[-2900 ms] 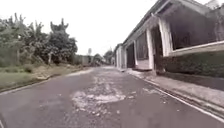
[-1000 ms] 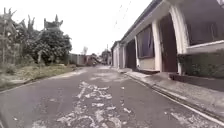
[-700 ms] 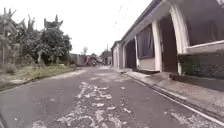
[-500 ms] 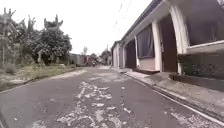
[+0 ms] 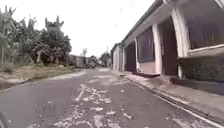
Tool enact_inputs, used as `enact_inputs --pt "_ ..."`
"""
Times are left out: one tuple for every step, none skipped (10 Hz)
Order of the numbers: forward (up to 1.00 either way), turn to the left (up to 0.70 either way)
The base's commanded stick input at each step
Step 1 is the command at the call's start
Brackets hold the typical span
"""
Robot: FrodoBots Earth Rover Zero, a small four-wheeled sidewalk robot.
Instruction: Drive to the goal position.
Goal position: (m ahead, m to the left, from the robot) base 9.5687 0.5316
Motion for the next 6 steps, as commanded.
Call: enact_inputs --pt "0.7 0.05" --pt "0.7 0.05" --pt "0.7 0.05" --pt "0.7 0.05" --pt "0.7 0.05" --pt "0.7 0.05"
